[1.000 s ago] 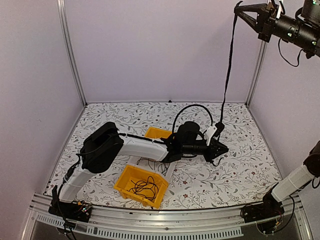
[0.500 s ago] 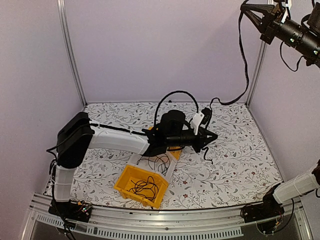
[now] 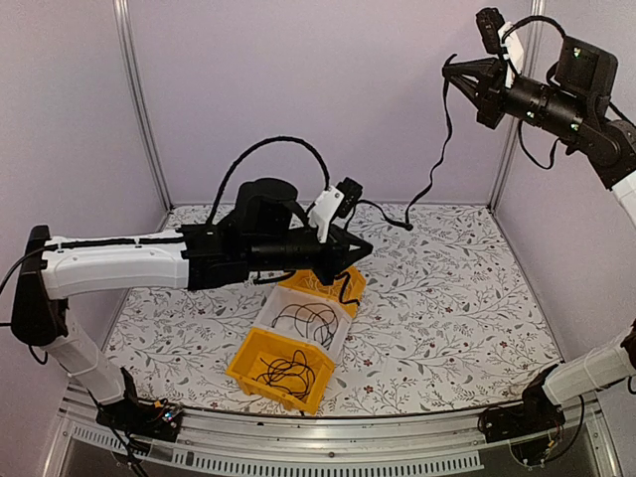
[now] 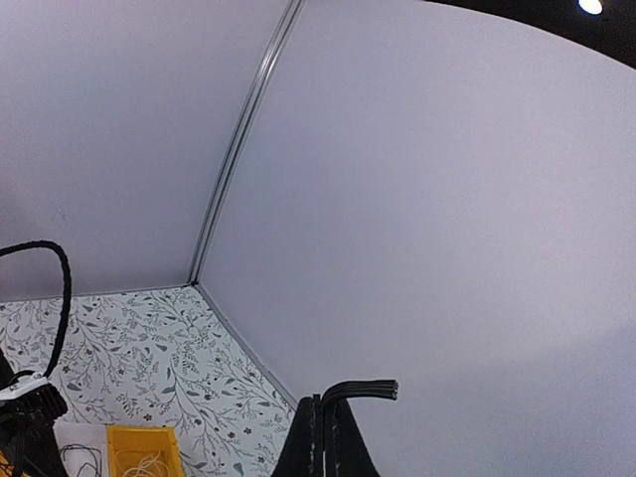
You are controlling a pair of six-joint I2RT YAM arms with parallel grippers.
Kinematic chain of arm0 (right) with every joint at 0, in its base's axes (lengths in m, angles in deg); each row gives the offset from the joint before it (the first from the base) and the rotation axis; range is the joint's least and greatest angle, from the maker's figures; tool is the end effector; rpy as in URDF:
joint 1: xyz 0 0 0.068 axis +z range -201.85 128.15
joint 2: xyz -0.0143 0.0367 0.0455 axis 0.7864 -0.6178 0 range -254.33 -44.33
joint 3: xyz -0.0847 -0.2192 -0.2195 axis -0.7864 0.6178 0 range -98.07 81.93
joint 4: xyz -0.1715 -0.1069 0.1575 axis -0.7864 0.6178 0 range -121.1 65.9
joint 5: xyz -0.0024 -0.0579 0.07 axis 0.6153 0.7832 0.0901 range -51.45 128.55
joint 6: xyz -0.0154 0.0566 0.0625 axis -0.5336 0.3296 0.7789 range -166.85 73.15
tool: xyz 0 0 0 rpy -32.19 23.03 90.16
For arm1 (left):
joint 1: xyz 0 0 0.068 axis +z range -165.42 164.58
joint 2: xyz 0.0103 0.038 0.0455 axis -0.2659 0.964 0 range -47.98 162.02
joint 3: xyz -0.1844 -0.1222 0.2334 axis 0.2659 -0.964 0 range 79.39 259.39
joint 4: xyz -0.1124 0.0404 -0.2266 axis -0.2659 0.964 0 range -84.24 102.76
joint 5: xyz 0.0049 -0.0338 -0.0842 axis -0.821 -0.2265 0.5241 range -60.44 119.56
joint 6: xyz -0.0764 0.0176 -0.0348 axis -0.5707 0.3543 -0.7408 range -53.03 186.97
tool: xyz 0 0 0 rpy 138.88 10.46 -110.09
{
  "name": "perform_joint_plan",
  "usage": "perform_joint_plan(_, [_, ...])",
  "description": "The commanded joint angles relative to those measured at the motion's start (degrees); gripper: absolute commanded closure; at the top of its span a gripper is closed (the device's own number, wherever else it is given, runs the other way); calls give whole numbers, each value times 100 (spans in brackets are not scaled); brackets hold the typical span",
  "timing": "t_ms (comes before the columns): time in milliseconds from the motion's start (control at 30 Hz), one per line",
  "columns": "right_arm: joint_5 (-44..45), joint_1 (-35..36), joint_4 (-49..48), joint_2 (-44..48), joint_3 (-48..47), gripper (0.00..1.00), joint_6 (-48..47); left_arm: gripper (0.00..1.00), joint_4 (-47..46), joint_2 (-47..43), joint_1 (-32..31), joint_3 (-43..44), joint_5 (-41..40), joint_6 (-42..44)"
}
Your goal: Untangle the cables
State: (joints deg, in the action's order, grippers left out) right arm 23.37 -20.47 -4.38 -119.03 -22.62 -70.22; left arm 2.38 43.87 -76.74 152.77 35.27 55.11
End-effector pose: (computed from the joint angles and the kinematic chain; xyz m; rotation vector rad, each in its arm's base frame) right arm 0.2130 0.1531 0.5958 -0.8837 1.2441 0.3123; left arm 0.1951 -0.3723 0.3697 0.8826 1.7381 -0.9676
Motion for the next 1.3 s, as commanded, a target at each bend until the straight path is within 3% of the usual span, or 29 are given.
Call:
perform_joint_plan(0, [552, -42, -776, -86, -352, 100, -704, 100, 977, -970, 10, -914, -218, 39])
perform_joint_plan(167, [-556, 20, 35, -342, -150, 100, -341, 100, 1083, -1967, 13, -1534, -455, -317])
perform_joint_plan(300, [-1037, 401, -35, -353, 656, 100, 119, 100, 1189, -2673, -3, -2072, -554, -803])
perform_joint_plan(567, [-1856, 1114, -44, -594, 1615, 100, 652, 100, 435, -3944, -61, -3714, -1178, -1611])
perform_joint_plan(700, [-1857, 1434, -227, -776, 1865, 100, 620, 100, -36, -3862, -66, -4057, -1102, -1750])
perform_joint_plan(1067, [-1875, 1478, -392, -1192, 1877, 100, 944, 98, -182, -2831, -132, -4210, -616, -1375])
perform_joint_plan(1267, [-1979, 1494, -405, -1145, 2053, 100, 986, 83, -84, -2825, -124, -4429, -419, -1433])
